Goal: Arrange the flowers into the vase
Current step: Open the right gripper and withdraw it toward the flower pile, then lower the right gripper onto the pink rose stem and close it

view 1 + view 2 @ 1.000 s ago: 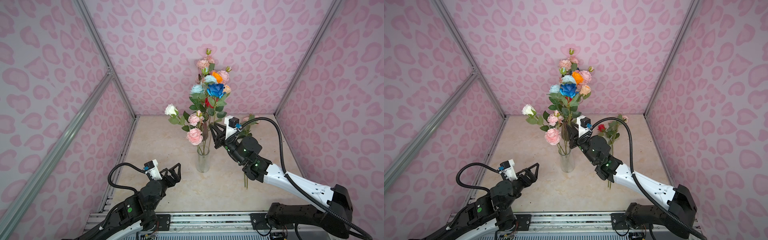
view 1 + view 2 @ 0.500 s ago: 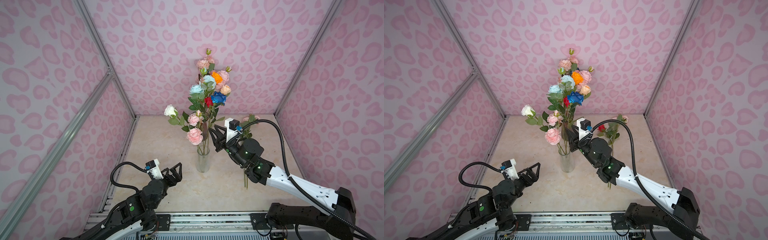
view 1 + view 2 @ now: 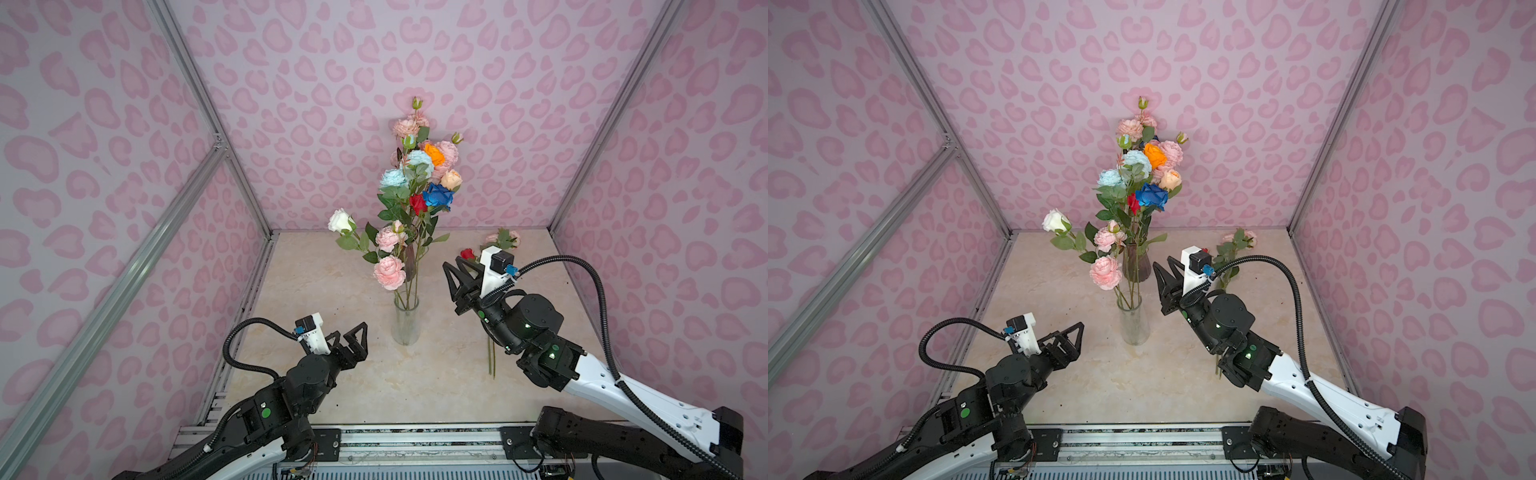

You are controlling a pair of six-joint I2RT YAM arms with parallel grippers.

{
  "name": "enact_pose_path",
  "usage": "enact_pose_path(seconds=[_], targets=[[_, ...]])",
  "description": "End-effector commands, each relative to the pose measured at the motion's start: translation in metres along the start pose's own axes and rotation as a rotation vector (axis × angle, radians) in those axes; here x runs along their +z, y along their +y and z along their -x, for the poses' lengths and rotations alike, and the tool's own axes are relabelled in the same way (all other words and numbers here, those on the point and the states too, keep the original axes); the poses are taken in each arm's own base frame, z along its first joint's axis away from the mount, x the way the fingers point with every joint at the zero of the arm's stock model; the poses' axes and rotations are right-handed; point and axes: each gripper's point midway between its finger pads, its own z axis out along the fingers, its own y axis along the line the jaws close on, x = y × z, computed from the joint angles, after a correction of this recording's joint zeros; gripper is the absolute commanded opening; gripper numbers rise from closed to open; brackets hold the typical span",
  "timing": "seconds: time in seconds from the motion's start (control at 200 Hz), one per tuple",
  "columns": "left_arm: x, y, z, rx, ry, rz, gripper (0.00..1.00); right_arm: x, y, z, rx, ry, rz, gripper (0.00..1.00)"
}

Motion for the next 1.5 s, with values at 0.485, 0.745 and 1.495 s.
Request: enact_pose_path(seconds=[0.485, 0.745, 1.495], targets=[[0.032, -0.083, -0.03, 0.209, 0.192, -0.223, 0.99, -0.016, -0.241, -0.155, 0.294, 0.561, -0.704, 0.36], [0.036, -0.075, -0.058, 0.151, 0.302, -0.21, 0.98, -0.009, -0.284, -0.212, 0.316, 0.834, -0.784, 0.36], [0.039, -0.069, -0.088, 0.092, 0.402, -0.215, 0.96, -0.009, -0.309, -0.311, 0.408, 1.055, -0.778, 0.19]])
